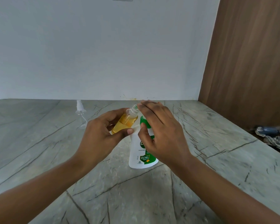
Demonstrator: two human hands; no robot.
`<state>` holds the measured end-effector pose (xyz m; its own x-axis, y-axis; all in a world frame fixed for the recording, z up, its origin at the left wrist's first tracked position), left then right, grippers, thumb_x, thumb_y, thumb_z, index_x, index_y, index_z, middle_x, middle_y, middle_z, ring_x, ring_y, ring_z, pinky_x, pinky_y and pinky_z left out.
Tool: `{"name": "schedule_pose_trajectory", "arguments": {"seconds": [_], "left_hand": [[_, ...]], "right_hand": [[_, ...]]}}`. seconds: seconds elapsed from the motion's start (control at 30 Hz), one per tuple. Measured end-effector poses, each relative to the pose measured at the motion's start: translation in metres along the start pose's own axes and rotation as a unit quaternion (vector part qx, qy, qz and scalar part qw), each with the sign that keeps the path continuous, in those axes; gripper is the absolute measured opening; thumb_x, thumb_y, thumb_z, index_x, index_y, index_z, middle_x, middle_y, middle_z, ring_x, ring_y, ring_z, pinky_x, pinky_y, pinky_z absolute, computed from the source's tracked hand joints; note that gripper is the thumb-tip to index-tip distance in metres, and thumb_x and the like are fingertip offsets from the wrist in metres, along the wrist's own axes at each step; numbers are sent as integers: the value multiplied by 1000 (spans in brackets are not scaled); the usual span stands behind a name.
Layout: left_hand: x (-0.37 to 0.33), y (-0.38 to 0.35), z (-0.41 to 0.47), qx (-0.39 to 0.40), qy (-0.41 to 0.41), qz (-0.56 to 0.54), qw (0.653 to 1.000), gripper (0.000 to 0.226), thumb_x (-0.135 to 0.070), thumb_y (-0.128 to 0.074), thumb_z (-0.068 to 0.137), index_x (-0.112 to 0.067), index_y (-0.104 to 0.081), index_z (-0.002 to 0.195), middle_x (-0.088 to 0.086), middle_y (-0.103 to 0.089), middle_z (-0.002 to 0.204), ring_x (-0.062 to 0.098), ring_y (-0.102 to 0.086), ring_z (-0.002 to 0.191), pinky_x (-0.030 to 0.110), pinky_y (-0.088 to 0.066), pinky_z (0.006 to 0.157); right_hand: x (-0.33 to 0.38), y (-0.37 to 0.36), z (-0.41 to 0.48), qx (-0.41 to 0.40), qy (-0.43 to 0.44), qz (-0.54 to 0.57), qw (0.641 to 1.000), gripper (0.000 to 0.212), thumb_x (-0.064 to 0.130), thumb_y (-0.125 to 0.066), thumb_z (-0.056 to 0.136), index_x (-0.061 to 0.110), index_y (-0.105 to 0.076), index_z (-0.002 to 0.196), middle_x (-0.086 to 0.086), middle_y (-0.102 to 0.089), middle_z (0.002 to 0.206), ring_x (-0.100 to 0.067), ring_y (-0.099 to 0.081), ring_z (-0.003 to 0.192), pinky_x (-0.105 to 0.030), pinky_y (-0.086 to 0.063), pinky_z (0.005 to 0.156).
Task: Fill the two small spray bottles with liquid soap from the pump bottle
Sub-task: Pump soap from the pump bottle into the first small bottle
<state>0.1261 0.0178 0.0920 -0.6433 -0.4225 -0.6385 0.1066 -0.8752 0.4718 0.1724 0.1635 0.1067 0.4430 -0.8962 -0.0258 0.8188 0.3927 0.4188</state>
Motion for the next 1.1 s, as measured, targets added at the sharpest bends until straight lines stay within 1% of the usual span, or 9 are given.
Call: {"name": "schedule_pose_trajectory", "arguments": {"seconds": [0.13,0.33,0.53,0.63,0.7,0.87,0.93,1.03,1.1], "left_hand": [[3,-1,-4,4,2,-3,1000,51,-39,-72,64,-39,-56,112,-20,-65,105,-7,-62,94,6,-45,82],[8,-2,-7,9,6,4,1000,50,-42,-70,62,-46,-53,109,-23,-63,105,-8,-61,96,5,-44,82],[11,-3,-7,8,10,18,1000,54,-43,-71,63,-38,-57,115,-20,-65,107,-6,-62,95,6,-45,82],[9,-2,-6,5,13,11,1000,53,-37,-74,65,-34,-59,116,-20,-65,105,-7,-62,93,5,-44,80],[8,-3,-6,2,9,7,1000,52,-32,-77,67,-31,-60,116,-18,-66,105,-6,-62,93,6,-45,80],[2,0,-3,-4,5,5,1000,50,-35,-75,66,-41,-55,111,-23,-64,103,-7,-61,94,3,-43,78],[1,1,-2,-6,7,6,1000,50,-38,-74,65,-42,-54,111,-22,-64,104,-5,-62,94,4,-44,78],[0,1,-1,-7,7,10,1000,51,-39,-73,65,-44,-53,111,-26,-61,103,-6,-61,95,3,-44,78],[0,1,-1,-7,4,12,1000,51,-39,-72,65,-41,-54,113,-24,-62,105,-4,-62,96,6,-46,79]], "right_hand": [[1,-4,-6,-7,-1,0,1000,39,17,-47,83,1,-64,114,-10,-65,112,-15,-49,109,-22,-33,100],[0,-7,-10,-8,-3,21,1000,36,15,-49,81,0,-65,110,-10,-66,110,-17,-52,106,-24,-34,101],[0,-8,-10,9,-6,7,1000,40,21,-48,82,2,-64,113,-9,-65,113,-15,-49,109,-21,-31,101],[0,-7,-10,18,-11,5,1000,42,23,-48,82,2,-62,116,-9,-64,115,-15,-48,111,-21,-29,102],[0,-6,-9,20,-19,10,1000,45,24,-47,83,2,-61,118,-10,-63,118,-14,-47,113,-22,-31,102],[3,-4,-6,27,-13,4,1000,49,27,-47,83,2,-57,123,-11,-60,123,-15,-41,118,-25,-36,96],[2,-4,-5,28,-12,4,1000,49,25,-47,82,2,-56,125,-11,-58,125,-15,-40,121,-26,-36,98],[2,-4,-4,30,-9,-15,999,50,26,-47,82,2,-55,126,-11,-58,127,-16,-39,123,-26,-32,100],[3,-4,-4,31,-6,-20,999,51,26,-46,82,1,-54,126,-12,-57,127,-17,-38,122,-26,-31,100]]}}
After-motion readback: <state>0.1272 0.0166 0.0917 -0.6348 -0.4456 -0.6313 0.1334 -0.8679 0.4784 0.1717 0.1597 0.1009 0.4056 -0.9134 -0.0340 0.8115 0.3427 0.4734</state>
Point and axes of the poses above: each hand's wrist, its own z-axis towards the middle knuckle, its own y-axis out of the back of the hand, x = y × z, the point moved 5 cm from there along z, towards the middle knuckle
